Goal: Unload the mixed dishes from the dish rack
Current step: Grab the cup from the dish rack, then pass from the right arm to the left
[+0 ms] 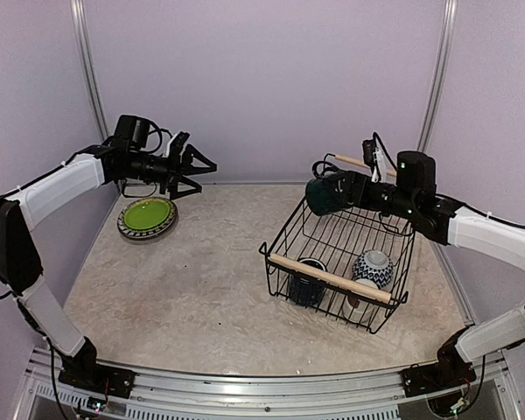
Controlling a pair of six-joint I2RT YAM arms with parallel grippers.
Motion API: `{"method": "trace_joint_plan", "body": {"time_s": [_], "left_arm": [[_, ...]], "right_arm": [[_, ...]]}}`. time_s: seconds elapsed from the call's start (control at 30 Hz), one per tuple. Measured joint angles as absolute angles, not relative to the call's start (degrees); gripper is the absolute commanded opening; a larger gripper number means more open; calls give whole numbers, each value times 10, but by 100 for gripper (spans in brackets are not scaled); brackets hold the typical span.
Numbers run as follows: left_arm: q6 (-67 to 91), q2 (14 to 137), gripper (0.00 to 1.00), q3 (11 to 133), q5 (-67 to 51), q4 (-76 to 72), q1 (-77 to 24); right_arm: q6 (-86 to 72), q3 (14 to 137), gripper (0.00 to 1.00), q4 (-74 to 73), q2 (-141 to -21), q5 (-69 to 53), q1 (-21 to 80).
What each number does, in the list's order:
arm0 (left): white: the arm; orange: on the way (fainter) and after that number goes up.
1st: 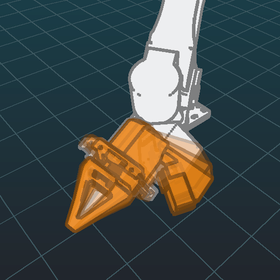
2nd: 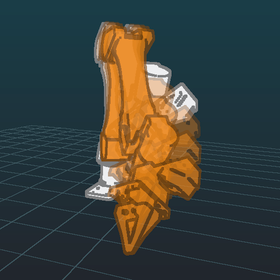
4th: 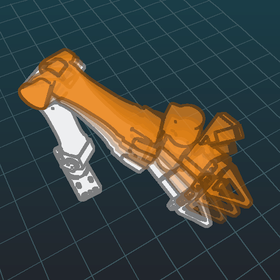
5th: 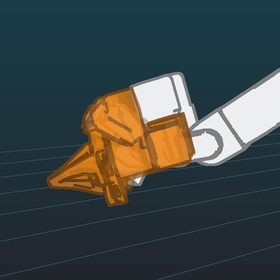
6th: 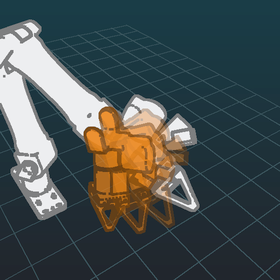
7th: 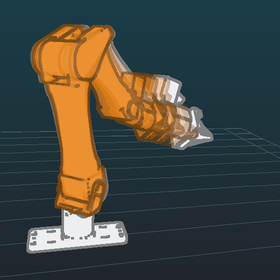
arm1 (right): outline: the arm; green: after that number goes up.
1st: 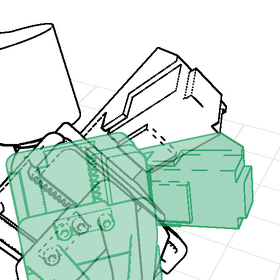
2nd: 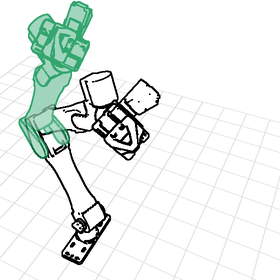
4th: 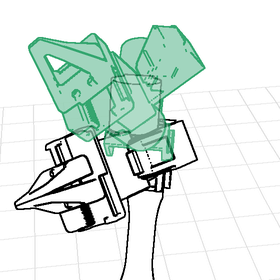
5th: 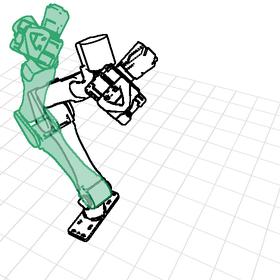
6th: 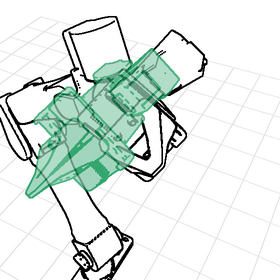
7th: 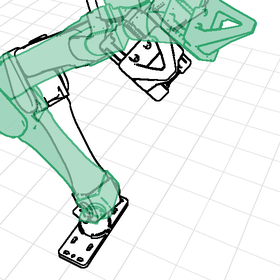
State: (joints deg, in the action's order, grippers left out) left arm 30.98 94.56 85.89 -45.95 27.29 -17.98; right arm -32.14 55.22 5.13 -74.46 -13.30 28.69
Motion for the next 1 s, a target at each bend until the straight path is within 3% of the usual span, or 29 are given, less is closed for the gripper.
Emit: {"method": "trace_joint_plan", "body": {"time_s": [0.37, 0.77, 0.9, 1.0], "left_arm": [[308, 940, 96, 828, -578, 192, -288], [328, 903, 91, 782, -612, 112, -288], [333, 901, 86, 781, -620, 98, -284], [347, 901, 77, 776, -630, 77, -277]], "right_arm": [[-423, 560, 0, 286, -825, -236, 326], [-475, 671, 0, 384, -969, -290, 392], [-492, 701, 0, 407, -1006, -302, 405], [-504, 718, 0, 423, -1028, -310, 414]]}}
